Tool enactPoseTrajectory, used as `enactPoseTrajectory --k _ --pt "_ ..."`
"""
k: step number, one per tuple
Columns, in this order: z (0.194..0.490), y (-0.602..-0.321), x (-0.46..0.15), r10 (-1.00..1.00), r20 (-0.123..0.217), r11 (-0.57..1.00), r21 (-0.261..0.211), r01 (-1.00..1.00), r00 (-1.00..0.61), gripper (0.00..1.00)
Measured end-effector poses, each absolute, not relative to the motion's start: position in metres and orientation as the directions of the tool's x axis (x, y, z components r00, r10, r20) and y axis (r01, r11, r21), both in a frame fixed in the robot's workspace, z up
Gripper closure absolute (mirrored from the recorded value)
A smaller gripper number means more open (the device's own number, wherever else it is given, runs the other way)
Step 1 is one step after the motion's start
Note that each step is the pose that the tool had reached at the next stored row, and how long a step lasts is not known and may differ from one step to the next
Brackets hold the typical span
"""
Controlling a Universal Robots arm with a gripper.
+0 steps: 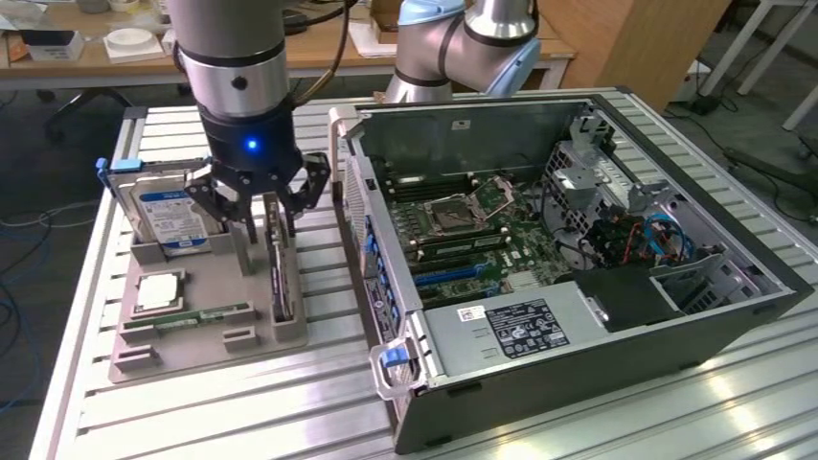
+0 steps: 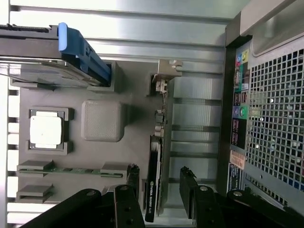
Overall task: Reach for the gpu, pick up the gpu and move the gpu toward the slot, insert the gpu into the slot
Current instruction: 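Pick up the gpu and move the gpu toward the slot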
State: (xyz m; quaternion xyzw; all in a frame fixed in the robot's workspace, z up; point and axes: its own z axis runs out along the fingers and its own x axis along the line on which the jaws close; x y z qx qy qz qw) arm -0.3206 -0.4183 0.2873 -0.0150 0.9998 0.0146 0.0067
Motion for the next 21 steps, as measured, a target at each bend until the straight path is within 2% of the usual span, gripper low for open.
enactPoseTrajectory --k 21 --pt "0.249 -0.418 -0.319 -0.030 -0.014 0.999 0.028 -0.030 -0.999 0.53"
